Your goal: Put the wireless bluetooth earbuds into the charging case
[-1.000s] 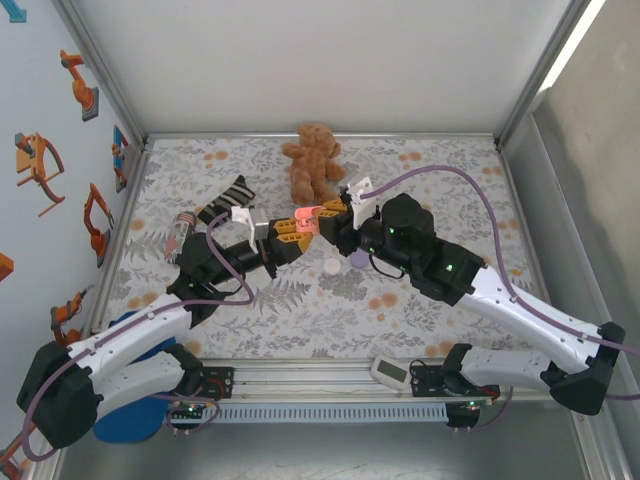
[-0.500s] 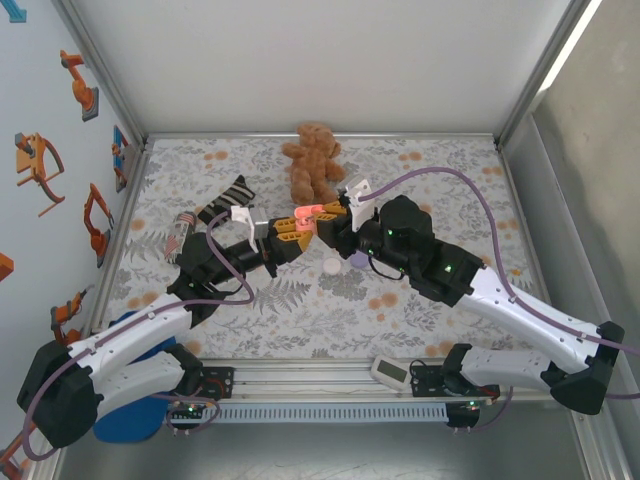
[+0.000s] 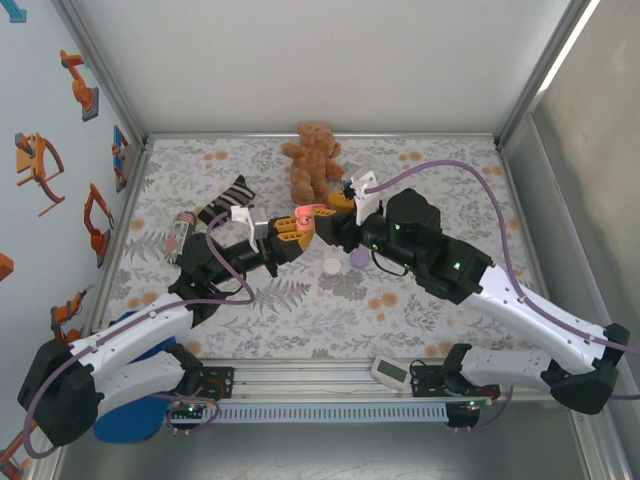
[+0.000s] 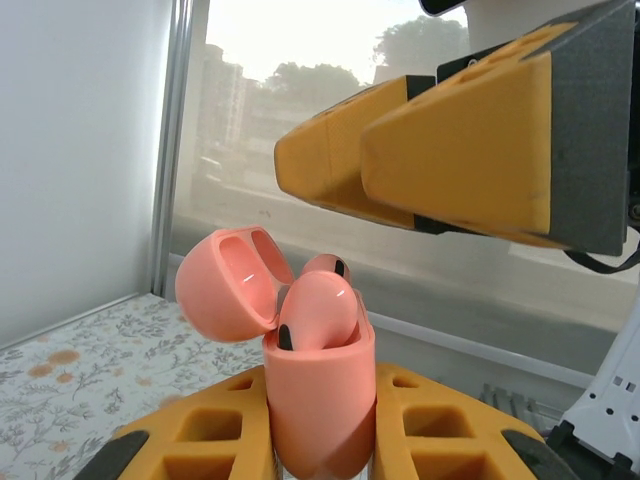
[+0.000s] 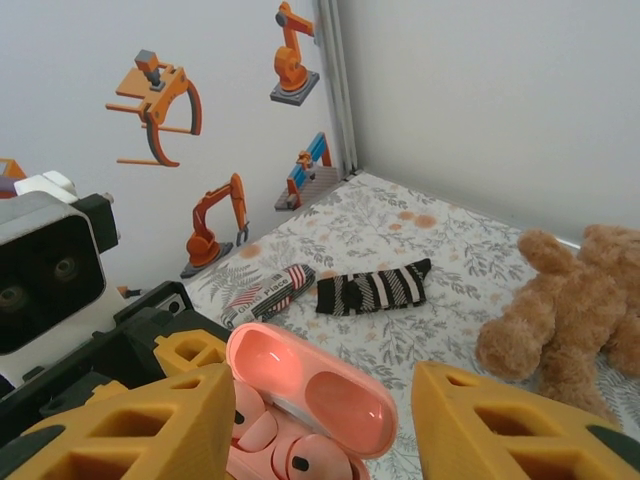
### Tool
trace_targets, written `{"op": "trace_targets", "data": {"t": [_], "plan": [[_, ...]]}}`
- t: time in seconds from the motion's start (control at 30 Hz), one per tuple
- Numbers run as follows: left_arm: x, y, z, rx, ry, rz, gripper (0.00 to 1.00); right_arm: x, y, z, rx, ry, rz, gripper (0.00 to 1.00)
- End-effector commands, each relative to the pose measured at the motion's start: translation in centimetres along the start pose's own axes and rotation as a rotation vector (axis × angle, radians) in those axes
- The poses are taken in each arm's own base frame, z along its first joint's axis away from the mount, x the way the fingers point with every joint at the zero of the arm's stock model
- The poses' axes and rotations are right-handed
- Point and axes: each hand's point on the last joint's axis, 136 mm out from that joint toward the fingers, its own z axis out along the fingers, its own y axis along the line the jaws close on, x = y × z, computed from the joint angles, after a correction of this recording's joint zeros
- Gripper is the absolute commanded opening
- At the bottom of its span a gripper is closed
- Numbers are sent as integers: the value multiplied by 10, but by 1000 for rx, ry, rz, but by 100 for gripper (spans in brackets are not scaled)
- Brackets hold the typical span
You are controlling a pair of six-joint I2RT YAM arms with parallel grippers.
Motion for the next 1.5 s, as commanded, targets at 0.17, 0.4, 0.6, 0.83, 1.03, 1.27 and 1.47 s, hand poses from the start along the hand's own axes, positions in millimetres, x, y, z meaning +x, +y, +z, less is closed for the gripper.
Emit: {"op": "trace_targets", "data": {"t": [0.17,0.4,0.6,0.83,1.03,1.27,1.47], "plan": [[-8,-10,-5,31,-40,3,0,-28,-7,-24,54,-73,-14,63],[-10,-14,-8,39,-54,2,0,-22,-5,-33,-11,-67,18,81],[-11,-16,-9,46,-61,-3,0,-18,2,-38,-151,-56,120,87],[-13,-17,-7,56,-67,-6,0,-17,6,-39,-299,-70,245,88],[-14,-18,-6,62,-71,-7,0,-8,10,-29,-360,-58,311,89],[-15,-19,-5,68,-72,-5,0,-2,13,-15,-392,-32,354,89],[-15,-19,-5,69,-72,-5,0,2,17,-6,-430,-1,385,89]]}}
